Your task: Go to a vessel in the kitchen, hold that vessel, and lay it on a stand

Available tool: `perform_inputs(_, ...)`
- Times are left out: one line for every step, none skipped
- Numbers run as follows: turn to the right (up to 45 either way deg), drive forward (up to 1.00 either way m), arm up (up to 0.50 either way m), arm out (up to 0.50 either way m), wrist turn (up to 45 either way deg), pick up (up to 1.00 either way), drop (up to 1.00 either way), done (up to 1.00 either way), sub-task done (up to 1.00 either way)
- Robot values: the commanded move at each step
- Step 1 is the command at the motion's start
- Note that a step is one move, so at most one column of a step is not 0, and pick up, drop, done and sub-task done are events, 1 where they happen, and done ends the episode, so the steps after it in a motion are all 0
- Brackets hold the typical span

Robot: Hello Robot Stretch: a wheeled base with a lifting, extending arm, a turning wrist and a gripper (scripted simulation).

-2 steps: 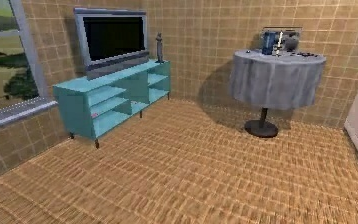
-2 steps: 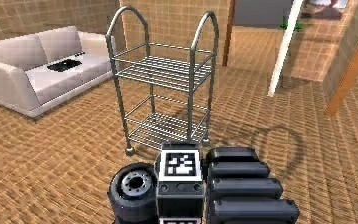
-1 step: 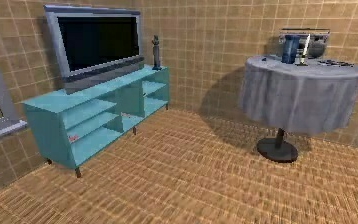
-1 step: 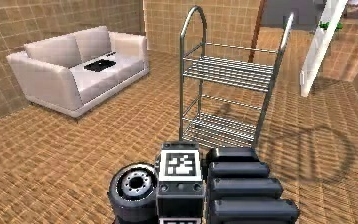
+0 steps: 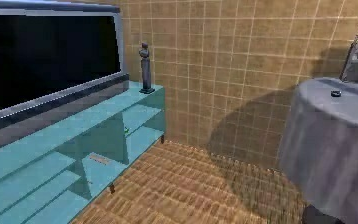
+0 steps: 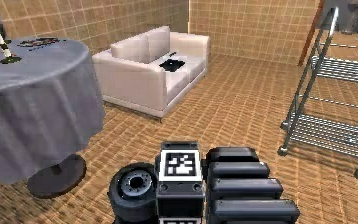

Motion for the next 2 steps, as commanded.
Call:
perform_inputs(0.0,1.00,0.00,0.00,0.0,0.00,0.00,0.00,0.00)
perform_inputs(-15.0,0.00,0.00,0.00,0.0,0.00,0.00,0.00,0.00)
